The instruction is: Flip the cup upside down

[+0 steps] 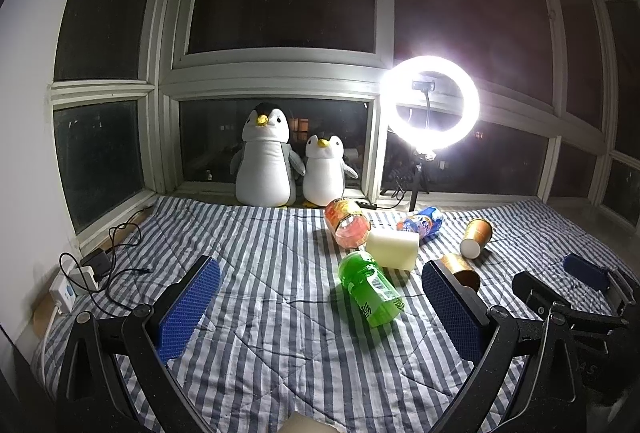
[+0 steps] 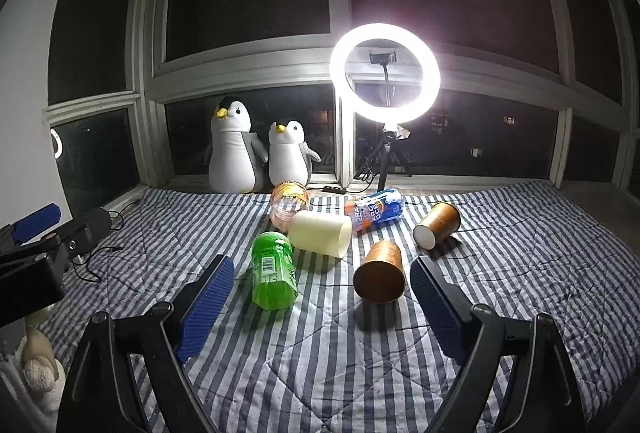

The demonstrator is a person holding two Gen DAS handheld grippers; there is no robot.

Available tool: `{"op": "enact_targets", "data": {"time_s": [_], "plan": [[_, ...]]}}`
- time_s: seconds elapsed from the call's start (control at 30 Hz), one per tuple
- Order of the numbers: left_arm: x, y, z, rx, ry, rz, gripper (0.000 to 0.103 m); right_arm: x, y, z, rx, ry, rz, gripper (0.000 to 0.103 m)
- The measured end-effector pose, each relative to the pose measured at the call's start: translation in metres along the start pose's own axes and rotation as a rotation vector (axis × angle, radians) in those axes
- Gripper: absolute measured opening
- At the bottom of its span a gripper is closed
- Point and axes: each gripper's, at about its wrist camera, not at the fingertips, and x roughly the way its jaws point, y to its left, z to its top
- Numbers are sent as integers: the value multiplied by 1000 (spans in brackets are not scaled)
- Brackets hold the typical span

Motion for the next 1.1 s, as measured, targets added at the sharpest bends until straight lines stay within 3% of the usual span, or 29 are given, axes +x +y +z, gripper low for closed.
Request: {"op": "enact_targets", "data": {"time_s": [1.1], "plan": [[30, 0, 0, 41, 49, -47, 102, 6, -20, -1, 52, 5, -33, 87]]}}
